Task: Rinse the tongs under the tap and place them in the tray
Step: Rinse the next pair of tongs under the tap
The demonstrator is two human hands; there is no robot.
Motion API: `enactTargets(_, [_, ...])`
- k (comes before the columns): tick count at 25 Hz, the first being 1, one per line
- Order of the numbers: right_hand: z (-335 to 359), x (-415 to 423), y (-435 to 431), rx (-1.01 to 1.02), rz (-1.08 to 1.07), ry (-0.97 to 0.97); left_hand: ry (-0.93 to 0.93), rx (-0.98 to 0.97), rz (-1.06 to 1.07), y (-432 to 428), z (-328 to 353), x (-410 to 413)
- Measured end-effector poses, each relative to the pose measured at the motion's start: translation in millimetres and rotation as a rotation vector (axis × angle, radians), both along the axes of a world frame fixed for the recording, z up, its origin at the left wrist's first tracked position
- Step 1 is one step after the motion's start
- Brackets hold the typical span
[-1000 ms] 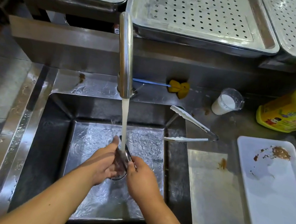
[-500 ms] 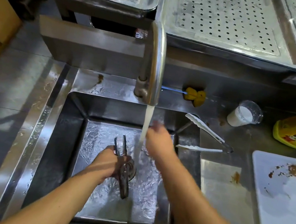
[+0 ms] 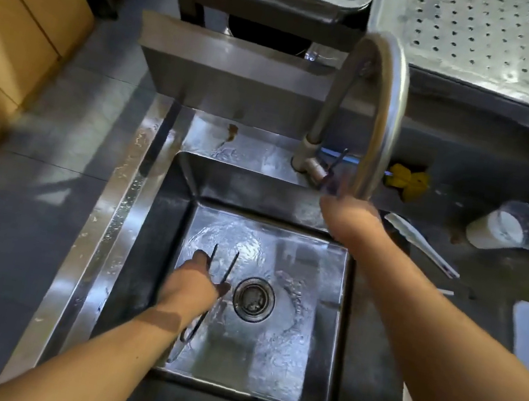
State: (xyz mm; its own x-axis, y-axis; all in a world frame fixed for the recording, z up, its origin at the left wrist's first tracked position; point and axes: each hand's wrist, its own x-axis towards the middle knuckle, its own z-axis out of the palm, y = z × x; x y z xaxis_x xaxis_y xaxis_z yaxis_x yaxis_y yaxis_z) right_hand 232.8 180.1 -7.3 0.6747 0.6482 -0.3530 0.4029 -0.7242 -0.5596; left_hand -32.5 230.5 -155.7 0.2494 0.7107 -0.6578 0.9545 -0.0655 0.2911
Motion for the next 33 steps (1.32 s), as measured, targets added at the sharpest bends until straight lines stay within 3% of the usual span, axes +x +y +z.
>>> enactTargets(2, [-28.6, 16.6, -8.9, -0.4, 0.277, -0.198, 0.049, 0.001, -0.024, 2.7, -12.2, -6.3])
enactTargets(4, [-49.8, 26.1, -10.3, -0.517, 0.4, -0.249, 0.105, -0.016, -0.05, 5.1, -24.2, -9.3])
enactTargets(10, [-60.8, 53.1, -4.4, -0.566, 0.441, -0.144, 0.209, -0.015, -0.099, 3.0, -58.3, -14.8])
enactTargets(18, [-69.0, 69.5, -4.2, -0.591, 0.467, -0.11, 0.1, -0.029, -0.068, -3.5, -100.4, -20.2])
enactTargets(33, [-64.6, 68.9, -4.6, -0.592, 0.458, -0.073, 0.174, -0.065, -0.179, -14.4, -123.3, -20.1])
